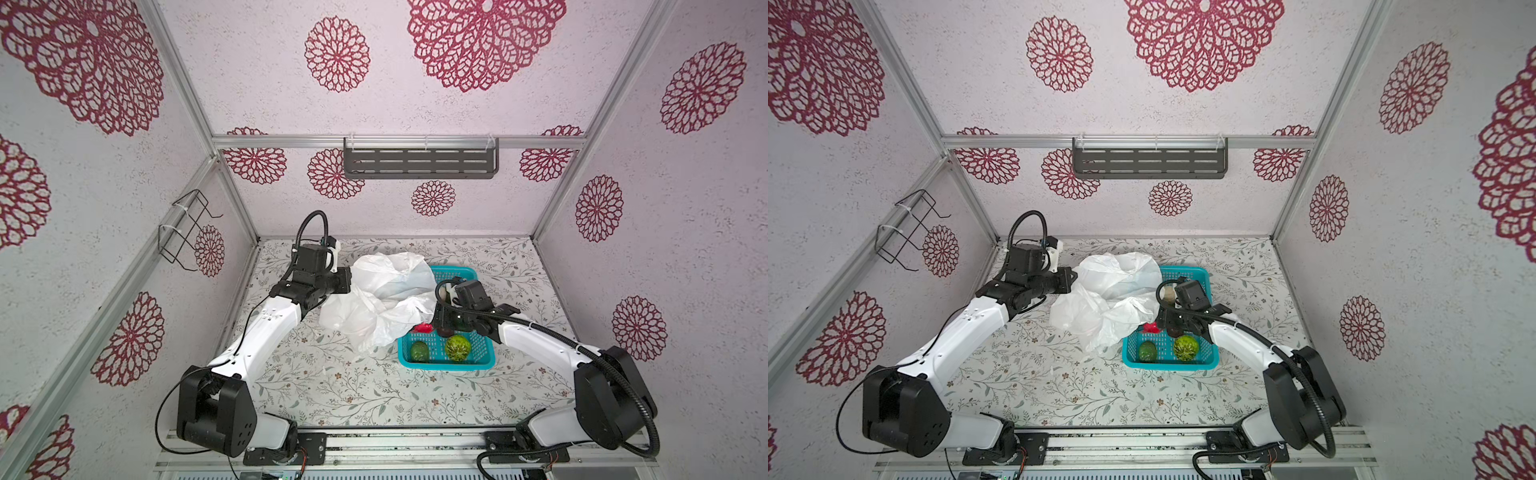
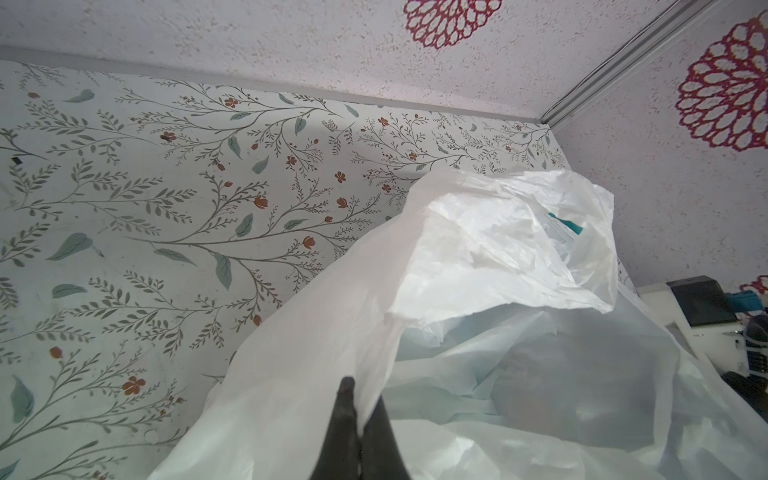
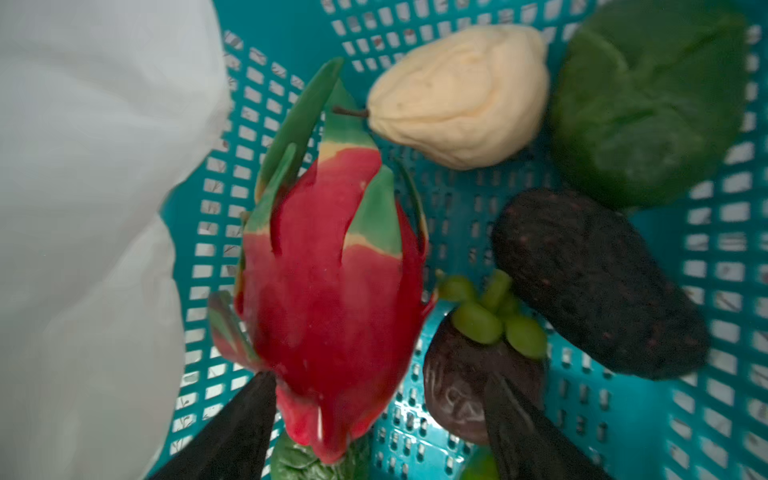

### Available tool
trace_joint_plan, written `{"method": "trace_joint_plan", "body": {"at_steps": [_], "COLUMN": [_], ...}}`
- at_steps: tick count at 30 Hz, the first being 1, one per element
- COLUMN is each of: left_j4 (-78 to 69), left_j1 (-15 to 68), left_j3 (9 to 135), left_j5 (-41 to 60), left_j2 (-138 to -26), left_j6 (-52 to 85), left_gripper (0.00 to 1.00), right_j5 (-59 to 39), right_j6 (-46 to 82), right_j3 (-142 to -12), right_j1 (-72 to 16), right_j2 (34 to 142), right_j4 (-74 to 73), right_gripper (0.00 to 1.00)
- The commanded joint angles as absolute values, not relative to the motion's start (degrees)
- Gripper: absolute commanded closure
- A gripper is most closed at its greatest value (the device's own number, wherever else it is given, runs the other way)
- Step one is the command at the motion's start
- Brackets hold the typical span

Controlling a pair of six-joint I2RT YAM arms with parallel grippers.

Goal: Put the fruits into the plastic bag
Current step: 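Grasp the red dragon fruit in the basket with the right gripper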

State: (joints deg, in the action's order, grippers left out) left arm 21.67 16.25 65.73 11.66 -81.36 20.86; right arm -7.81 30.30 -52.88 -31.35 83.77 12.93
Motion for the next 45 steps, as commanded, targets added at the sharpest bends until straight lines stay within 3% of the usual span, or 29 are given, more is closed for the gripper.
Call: {"method": "trace_joint_plan", "body": {"at_steps": [1,7,23,26,30,32,45], "left_j4": [20.6,20.7,19.8,19.9,20.0,20.1,17.9], "left_j1": [16.4,16.4,16.4,16.4,16.4,16.4,16.5], "left_j3": [66.0,65.5,65.1,65.2,65.2,65.2,64.5], "left_j5": [11.4,11.6,12.9,13.2,13.5,13.5,15.1], "left_j2": [-80.0,-79.2,-78.9,-78.9,-78.9,-79.1,-80.0], "left_j6": [19.3,18.9,19.2,19.2,19.1,19.1,19.4], "left_gripper": [1.00,1.00,1.00,1.00,1.00,1.00,1.00], "right_j5": [-7.8,-7.3,-0.3,-0.7,0.7,1.6,23.0], "right_j6": [27.6,26.1,26.4,26.7,27.7,27.9,35.2], "right_j3": [-56.7,-59.9,-65.9,-65.3,-62.5,-60.6,-55.7], "right_j1": [-33.0,-33.6,-34.2,-34.2,-34.1,-34.0,-33.5], "right_j2": [86.9,90.6,102.5,103.1,100.0,96.7,73.0], "right_j4": [14.0,16.4,21.5,20.4,17.4,15.3,13.5], "right_gripper": [0.12,0.03,0.04,0.16,0.52,0.63,0.63]}}
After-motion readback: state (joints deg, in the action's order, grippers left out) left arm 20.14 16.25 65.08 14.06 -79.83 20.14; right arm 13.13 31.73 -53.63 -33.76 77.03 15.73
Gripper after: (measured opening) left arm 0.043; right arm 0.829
